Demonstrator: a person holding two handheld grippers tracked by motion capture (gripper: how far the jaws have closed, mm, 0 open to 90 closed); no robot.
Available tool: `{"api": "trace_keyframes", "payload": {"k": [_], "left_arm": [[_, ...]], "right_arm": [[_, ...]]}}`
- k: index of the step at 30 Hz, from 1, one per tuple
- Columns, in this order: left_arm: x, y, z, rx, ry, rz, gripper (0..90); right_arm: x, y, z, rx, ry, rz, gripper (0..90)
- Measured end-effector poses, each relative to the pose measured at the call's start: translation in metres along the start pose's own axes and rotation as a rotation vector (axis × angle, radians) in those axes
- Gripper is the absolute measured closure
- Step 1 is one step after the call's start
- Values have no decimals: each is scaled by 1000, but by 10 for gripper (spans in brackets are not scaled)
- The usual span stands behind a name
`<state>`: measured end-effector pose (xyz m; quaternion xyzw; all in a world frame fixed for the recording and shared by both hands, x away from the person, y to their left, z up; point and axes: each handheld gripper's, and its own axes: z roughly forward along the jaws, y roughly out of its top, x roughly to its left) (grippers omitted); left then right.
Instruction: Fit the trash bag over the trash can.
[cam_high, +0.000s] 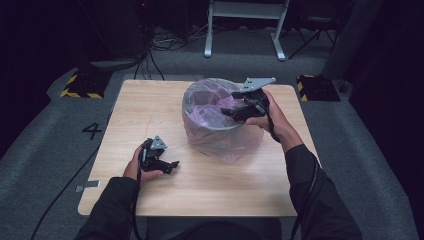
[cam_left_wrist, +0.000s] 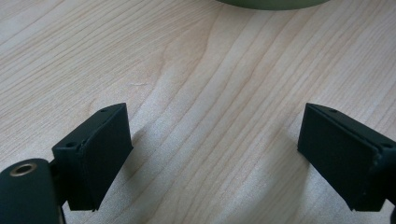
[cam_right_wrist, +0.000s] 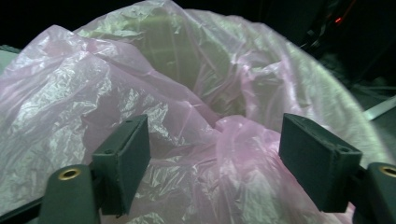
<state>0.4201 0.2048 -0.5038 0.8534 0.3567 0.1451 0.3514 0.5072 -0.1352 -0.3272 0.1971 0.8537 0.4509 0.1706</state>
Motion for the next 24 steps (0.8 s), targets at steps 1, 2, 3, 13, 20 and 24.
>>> {"api": "trace_keyframes", "payload": {"k": [1,2,3,13,20,24], "left_arm": [[0,0,0,0,-1,-3,97],[0,0,0,0,0,0,97],[0,0,0,0,0,0,97],[0,0,0,0,0,0,97],[0,0,0,0,0,0,97],[0,0,0,0,0,0,97]], "right_arm": [[0,1,1,7,6,2,251],[-1,2,2,12,11,4,251],[-2,3,3,21,19,9,251],[-1,19,12,79,46,-2,256],[-2,20,24,213,68,-27,268],[-4,20,28,237,81,-19,266]]}}
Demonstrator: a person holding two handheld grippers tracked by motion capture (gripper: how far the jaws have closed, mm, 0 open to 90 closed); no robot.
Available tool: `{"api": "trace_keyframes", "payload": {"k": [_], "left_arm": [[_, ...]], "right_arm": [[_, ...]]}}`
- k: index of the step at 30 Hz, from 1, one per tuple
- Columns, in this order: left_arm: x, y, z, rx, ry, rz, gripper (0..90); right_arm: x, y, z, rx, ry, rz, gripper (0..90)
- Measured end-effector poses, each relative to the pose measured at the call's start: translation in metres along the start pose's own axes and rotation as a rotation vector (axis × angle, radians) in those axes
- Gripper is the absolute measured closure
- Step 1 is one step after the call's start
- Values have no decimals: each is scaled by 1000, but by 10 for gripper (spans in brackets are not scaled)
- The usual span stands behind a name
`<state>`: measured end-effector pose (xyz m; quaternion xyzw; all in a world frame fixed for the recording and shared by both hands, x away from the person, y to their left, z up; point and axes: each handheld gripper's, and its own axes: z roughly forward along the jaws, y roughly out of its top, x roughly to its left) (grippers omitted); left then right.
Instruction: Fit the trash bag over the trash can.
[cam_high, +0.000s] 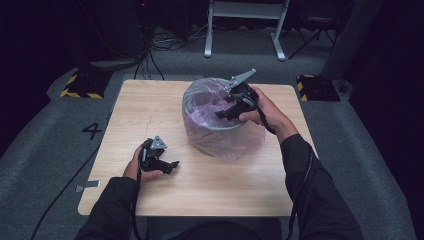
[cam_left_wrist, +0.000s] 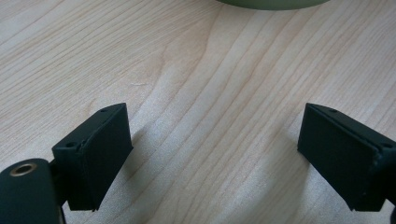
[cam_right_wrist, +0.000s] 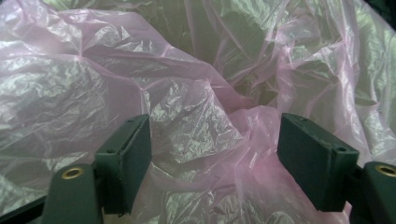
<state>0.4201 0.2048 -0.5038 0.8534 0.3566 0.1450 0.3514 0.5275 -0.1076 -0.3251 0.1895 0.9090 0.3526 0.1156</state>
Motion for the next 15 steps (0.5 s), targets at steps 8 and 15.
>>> {"api": "trace_keyframes", "payload": {"k": [8,15], "left_arm": [[0,0,0,0,-1,-2,97],[0,0,0,0,0,1,97]], "right_arm": [[-3,3,6,100,4,18,261],[-2,2,12,158,8,17,256]]}}
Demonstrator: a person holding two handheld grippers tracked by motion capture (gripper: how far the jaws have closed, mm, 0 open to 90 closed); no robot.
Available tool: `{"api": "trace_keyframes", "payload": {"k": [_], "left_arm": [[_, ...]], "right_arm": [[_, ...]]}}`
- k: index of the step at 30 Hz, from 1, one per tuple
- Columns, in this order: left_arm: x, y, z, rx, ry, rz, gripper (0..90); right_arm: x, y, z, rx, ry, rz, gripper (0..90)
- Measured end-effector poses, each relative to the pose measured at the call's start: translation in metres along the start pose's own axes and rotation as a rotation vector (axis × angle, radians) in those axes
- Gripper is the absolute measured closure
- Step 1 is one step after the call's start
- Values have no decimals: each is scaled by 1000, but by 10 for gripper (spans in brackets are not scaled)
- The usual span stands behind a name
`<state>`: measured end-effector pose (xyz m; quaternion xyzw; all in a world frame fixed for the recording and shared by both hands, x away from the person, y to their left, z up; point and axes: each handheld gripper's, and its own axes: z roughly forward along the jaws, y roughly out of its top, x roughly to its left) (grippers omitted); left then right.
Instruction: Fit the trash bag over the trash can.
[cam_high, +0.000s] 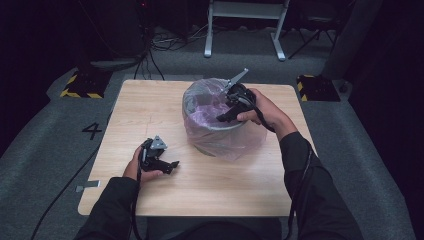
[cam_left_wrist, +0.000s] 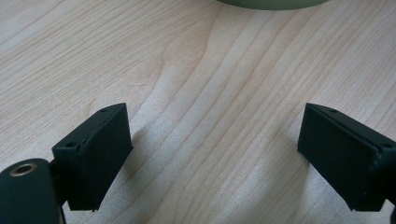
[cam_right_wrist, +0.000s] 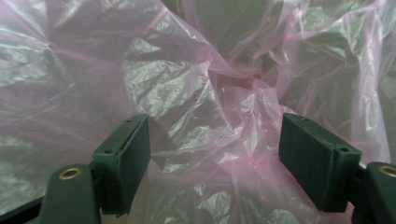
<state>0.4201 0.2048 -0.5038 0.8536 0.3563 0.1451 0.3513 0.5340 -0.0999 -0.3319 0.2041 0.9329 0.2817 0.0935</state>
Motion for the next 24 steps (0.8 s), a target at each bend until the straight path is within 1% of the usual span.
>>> {"api": "trace_keyframes", "payload": {"k": [2,3,6,11,13,16,19,24], "left_arm": [[0,0,0,0,-1,-1,97],[0,0,0,0,0,0,97],[0,0,0,0,0,0,97],[0,0,0,0,0,-1,97],[0,0,0,0,0,-1,97],[0,0,0,0,0,-1,97],[0,0,0,0,0,-1,97],[0,0,0,0,0,-1,97]], "right_arm": [[0,1,0,2,-2,-7,254],[1,1,0,10,-5,-4,252],[1,1,0,7,-6,-4,252],[1,-1,0,-16,-16,1,250],[1,-1,-2,-26,-21,16,250],[2,-2,-3,-56,-31,10,248],[3,-4,-4,-65,-38,14,248],[4,-6,-10,-127,-63,26,247]]}}
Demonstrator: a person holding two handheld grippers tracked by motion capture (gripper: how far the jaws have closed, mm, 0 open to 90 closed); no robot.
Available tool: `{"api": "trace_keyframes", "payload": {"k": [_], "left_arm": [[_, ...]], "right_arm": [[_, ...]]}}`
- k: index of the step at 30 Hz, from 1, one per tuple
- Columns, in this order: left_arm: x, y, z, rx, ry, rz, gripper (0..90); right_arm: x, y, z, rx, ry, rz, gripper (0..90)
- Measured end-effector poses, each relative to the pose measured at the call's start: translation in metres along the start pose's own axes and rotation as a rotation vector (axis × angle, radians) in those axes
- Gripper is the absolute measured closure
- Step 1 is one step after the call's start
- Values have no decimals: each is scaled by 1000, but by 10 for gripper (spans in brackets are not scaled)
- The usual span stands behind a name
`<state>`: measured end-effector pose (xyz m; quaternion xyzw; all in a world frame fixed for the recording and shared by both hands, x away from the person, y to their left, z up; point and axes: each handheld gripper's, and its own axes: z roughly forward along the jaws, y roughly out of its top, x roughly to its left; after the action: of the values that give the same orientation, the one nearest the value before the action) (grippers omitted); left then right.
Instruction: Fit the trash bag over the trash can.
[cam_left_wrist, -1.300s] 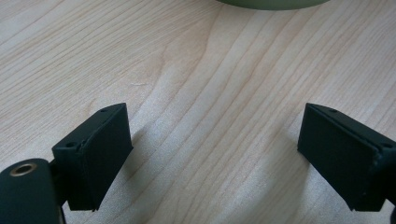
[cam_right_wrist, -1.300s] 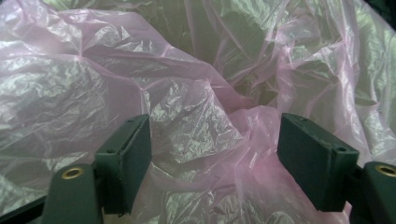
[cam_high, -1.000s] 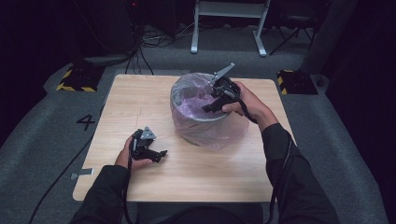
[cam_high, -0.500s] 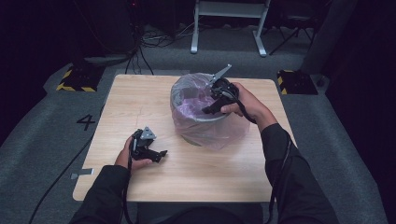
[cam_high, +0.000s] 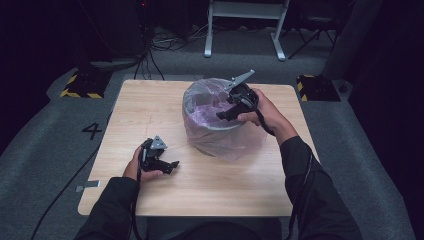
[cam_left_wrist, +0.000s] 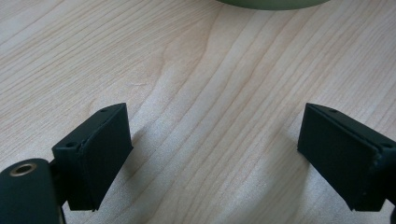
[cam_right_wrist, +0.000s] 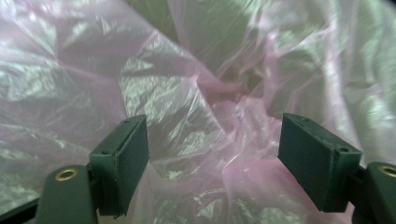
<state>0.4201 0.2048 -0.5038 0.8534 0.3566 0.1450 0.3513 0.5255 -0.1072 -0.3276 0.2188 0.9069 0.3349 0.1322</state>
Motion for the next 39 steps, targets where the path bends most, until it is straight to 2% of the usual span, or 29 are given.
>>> {"api": "trace_keyframes", "payload": {"k": [7,13,21,32,39], "left_arm": [[0,0,0,0,0,0,97],[0,0,0,0,0,0,97],[0,0,0,0,0,0,97],[0,0,0,0,0,0,97],[0,0,0,0,-1,-2,97]], "right_arm": [[4,-2,-11,-85,-24,18,245],[5,-8,-21,-140,-21,22,235],[3,-19,-41,-230,-50,34,222],[2,-31,-59,-270,-92,42,220],[2,-44,-67,-264,-111,38,217]]}}
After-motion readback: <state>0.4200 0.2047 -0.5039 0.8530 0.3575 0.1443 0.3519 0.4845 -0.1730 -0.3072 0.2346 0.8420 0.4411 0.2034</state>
